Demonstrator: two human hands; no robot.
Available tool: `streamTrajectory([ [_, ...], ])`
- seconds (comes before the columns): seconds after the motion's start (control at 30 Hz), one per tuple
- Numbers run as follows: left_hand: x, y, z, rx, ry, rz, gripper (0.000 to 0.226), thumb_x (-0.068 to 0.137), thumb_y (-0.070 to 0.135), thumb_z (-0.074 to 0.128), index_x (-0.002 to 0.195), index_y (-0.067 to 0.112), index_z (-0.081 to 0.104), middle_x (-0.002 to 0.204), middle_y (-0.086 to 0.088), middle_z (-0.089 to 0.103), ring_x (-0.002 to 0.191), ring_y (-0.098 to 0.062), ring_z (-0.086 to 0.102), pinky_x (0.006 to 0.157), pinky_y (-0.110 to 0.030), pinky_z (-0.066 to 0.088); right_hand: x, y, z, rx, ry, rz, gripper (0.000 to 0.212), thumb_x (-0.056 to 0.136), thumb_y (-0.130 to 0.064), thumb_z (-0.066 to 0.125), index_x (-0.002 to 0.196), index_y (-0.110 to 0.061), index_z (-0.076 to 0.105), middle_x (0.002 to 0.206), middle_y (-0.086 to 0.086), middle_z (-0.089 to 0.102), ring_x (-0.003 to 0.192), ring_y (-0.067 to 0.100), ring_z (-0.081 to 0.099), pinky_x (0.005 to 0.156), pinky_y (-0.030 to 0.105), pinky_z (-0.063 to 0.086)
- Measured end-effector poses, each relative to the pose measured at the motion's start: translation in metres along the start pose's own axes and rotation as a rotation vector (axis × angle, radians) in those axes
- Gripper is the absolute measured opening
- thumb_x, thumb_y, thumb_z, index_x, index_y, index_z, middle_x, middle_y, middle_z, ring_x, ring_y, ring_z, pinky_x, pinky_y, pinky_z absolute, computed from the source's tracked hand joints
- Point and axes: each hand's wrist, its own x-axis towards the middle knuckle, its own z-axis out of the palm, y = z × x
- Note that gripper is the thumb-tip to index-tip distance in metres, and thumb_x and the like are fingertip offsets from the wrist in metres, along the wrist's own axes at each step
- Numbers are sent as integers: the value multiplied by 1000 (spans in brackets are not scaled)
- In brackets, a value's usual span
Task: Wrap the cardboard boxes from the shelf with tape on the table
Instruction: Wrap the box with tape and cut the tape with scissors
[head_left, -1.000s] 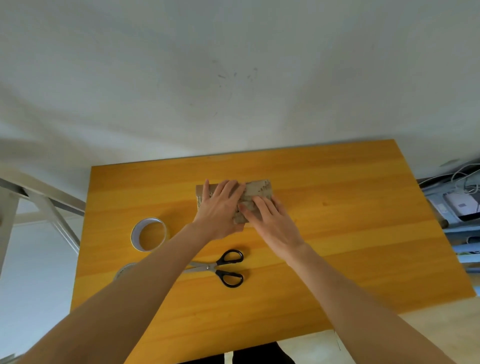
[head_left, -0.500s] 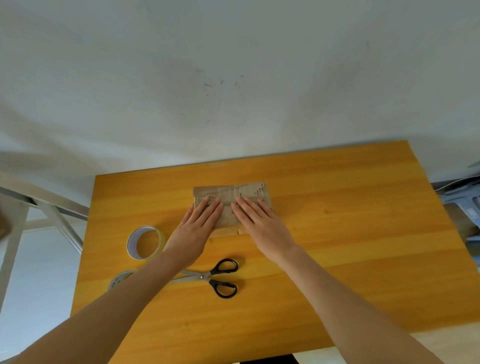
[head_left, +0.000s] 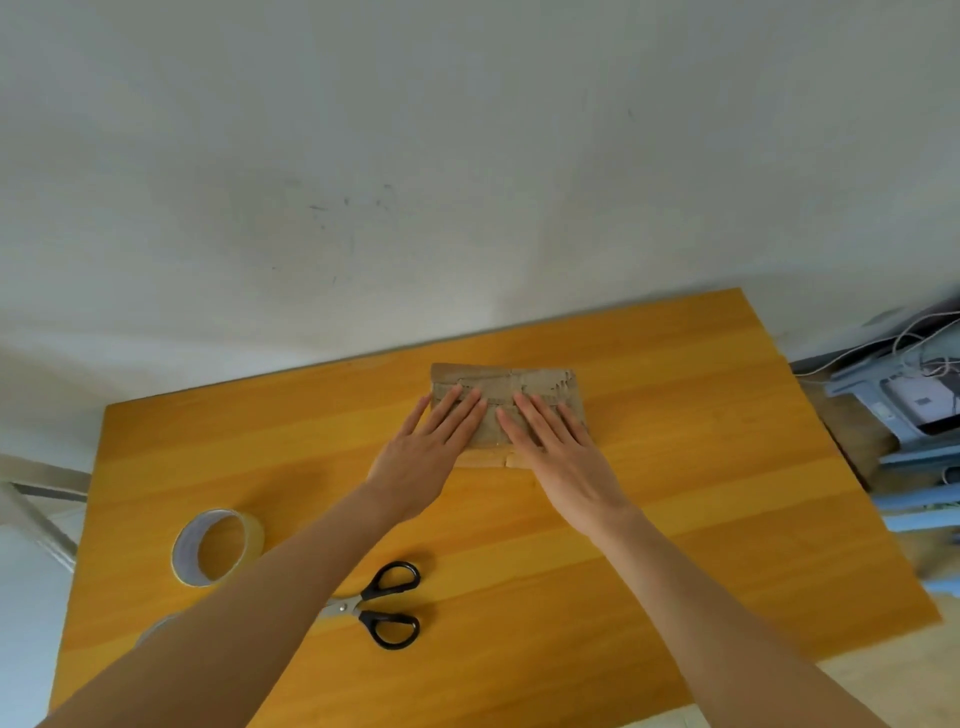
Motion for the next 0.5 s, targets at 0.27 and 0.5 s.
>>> streamTrajectory([
  [0.27, 114, 50, -23, -30, -46, 123, 65, 98, 6, 23, 144, 13, -22, 154, -1, -23, 143, -19, -19, 118, -36, -8, -15, 99, -13, -71, -14, 207, 97, 66, 8, 74, 149, -10, 27, 151, 19, 33, 139, 33, 33, 111, 52, 31],
  [0.5, 185, 69, -31, 1, -45, 144, 69, 96, 3, 27, 147, 14, -18, 157, -2, -18, 145, -19, -14, 116, -33, -10, -9, 163, -21, -88, -14, 263, 89, 77, 8, 64, 151, -13, 19, 156, 16, 21, 144, 31, 20, 116, 51, 19],
])
